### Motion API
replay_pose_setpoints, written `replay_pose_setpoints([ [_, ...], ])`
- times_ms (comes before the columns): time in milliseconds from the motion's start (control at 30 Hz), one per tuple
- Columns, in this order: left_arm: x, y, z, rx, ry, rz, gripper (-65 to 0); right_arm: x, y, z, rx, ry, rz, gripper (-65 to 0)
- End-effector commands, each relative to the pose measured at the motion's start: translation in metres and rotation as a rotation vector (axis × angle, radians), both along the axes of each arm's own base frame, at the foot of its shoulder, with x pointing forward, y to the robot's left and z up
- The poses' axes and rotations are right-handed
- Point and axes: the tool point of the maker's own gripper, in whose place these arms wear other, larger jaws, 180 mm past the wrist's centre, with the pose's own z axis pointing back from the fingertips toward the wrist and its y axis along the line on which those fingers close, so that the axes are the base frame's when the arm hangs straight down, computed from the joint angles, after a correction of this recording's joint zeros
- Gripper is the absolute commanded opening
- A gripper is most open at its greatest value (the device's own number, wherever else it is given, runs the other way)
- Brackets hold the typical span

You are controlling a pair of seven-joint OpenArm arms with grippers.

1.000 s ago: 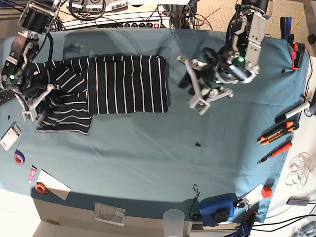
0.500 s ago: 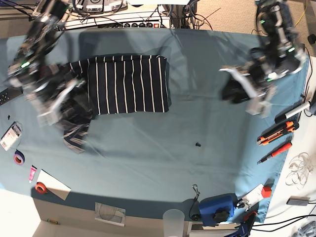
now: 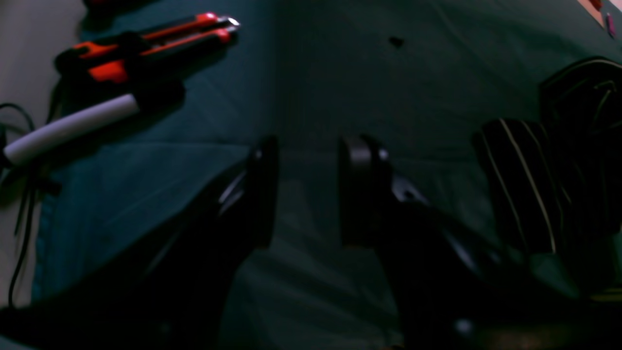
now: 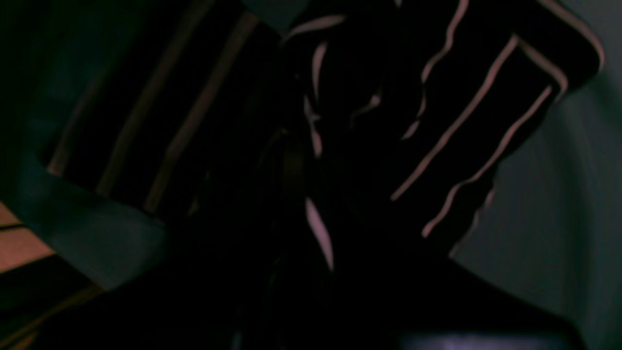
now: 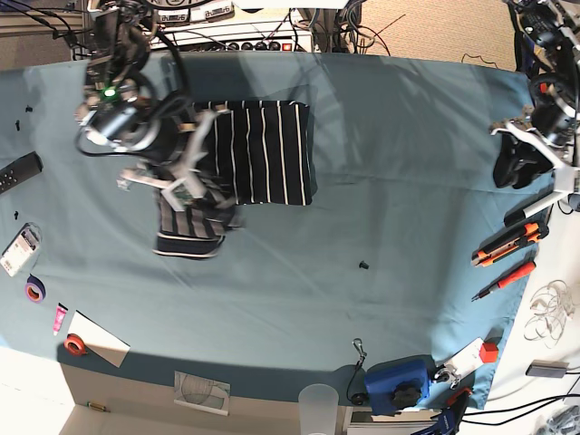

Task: Layout the t-shirt on the table in an organized manner, then fold the t-shirt properly
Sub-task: 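Release the shirt with the left gripper and lift the right gripper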

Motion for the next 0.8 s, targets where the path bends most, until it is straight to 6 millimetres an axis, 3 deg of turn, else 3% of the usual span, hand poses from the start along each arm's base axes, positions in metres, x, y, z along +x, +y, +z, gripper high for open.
replay_pose_setpoints([
  [0,0.004,-0.001,0.012,0.001,-0.048,-0.01,-43.5,0.005,0.012,0.014,0.038,-0.059,0.036,-65.0],
  [200,0.004,-0.001,0.012,0.001,-0.048,-0.01,-43.5,-0.008,0.05,0.005,0.037,-0.045,0.162,-65.0],
  [500,0.004,-0.001,0.012,0.001,-0.048,-0.01,-43.5,-0.003,0.061,0.005,-0.011,-0.118,0.169,-65.0],
  [567,0.004,-0.001,0.012,0.001,-0.049,-0.01,-43.5,-0.004,0.061,0.004,-0.012,-0.118,0.168,-53.0],
  [633,0.004,-0.001,0.012,0.001,-0.049,-0.01,-43.5,-0.003,0.063,0.007,0.002,-0.129,0.171,-45.8],
  [767,0.004,-0.003,0.013,0.004,-0.055,-0.022,-43.5,-0.01,0.078,0.011,0.099,-0.087,0.207,-45.6],
])
